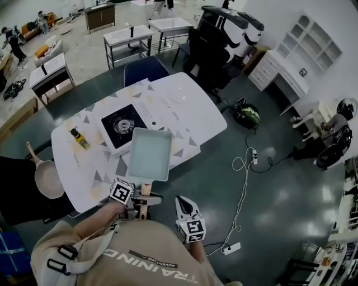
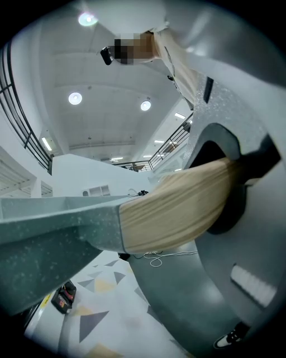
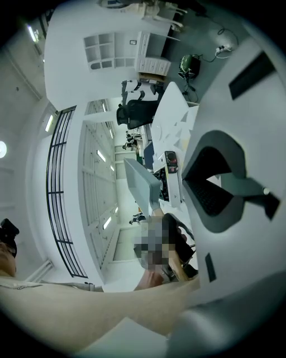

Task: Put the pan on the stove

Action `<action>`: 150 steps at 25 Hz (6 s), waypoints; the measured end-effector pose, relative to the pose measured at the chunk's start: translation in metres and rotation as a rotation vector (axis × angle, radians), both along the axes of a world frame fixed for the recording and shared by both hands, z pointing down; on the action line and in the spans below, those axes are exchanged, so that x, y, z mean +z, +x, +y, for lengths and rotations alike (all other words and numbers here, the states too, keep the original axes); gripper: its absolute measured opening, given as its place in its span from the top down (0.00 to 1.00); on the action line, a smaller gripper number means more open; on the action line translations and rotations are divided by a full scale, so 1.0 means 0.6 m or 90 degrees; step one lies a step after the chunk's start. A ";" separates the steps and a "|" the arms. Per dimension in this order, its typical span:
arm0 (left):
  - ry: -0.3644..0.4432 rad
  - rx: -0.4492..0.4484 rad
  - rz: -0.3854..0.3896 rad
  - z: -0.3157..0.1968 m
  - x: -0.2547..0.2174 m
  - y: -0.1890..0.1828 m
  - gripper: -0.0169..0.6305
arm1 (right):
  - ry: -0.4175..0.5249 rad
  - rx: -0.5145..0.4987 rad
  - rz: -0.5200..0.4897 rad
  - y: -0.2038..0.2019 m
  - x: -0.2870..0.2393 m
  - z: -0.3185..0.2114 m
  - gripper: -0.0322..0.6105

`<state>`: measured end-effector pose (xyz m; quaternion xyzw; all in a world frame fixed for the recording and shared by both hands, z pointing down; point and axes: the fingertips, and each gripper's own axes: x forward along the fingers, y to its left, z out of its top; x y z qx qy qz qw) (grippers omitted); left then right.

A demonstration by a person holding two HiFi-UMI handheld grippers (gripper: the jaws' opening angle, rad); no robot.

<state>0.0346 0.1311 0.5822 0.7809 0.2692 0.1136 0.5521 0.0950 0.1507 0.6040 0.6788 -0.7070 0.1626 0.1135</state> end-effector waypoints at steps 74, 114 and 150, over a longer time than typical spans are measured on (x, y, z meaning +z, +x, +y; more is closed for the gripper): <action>-0.116 -0.474 -0.023 -0.510 0.063 0.098 0.88 | -0.047 -0.497 -0.043 0.108 0.047 -0.582 0.95; -0.190 -0.422 -0.069 -0.517 0.151 0.101 0.86 | -0.024 -0.505 -0.021 0.062 0.014 -0.577 0.95; -0.270 -0.464 -0.032 -0.535 0.148 0.107 0.86 | -0.025 -0.444 -0.003 0.120 -0.002 -0.483 0.95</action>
